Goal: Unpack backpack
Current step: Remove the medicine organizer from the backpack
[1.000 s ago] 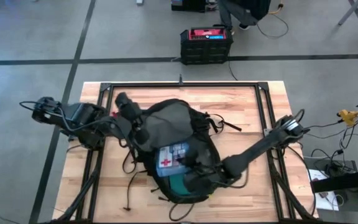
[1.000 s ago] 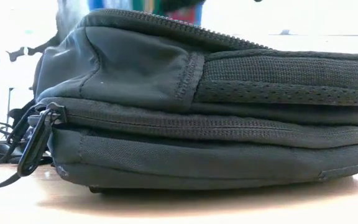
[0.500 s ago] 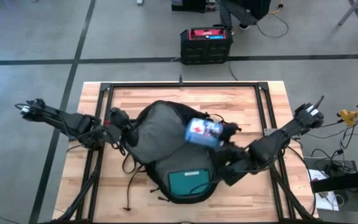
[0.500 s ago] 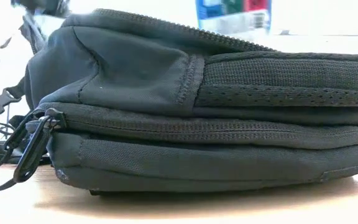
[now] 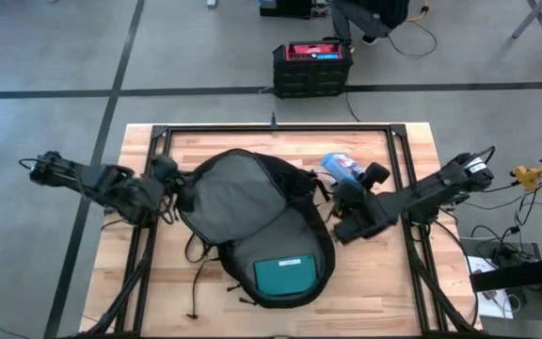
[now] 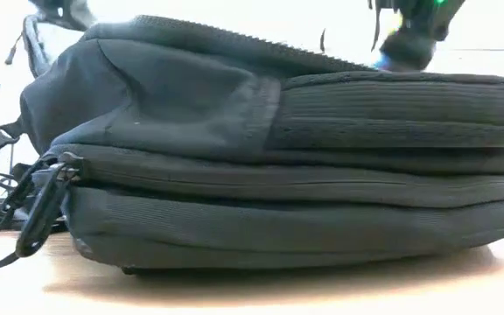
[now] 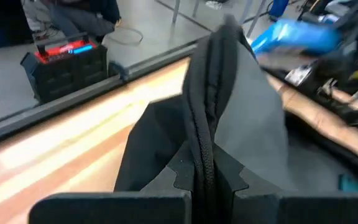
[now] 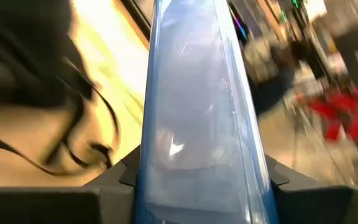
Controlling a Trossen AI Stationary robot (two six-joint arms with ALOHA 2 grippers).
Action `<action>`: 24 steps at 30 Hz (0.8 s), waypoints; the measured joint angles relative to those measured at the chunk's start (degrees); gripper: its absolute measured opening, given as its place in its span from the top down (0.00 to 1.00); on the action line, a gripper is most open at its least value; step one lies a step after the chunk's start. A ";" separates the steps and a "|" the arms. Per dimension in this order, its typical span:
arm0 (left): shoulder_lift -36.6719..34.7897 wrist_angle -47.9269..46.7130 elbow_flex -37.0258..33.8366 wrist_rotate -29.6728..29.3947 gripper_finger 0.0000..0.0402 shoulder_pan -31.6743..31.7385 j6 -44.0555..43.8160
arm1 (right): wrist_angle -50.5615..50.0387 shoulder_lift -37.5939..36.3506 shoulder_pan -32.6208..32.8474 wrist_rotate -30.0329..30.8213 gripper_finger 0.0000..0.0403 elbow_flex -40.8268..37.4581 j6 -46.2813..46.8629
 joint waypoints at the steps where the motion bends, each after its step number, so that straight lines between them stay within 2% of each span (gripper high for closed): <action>1: 0.28 -1.15 2.01 -0.20 1.00 0.00 0.60 | 0.69 0.00 -1.64 -0.66 0.64 -1.74 0.71; 6: 2.74 -2.09 9.28 -1.23 1.00 0.00 4.77 | 8.81 0.00 -8.49 -1.78 0.62 -10.79 0.29; 13: 9.77 -1.73 10.23 -1.93 1.00 0.07 6.11 | 23.18 0.00 -17.17 -1.10 0.61 -20.47 -4.71; 19: 14.18 -1.72 10.57 -1.90 1.00 0.07 6.54 | 27.21 0.38 -22.20 0.20 0.55 -23.37 -6.62; 24: 14.26 -1.77 10.57 -1.50 1.00 0.07 7.07 | 27.57 0.39 -23.01 -0.18 0.49 -23.39 -6.65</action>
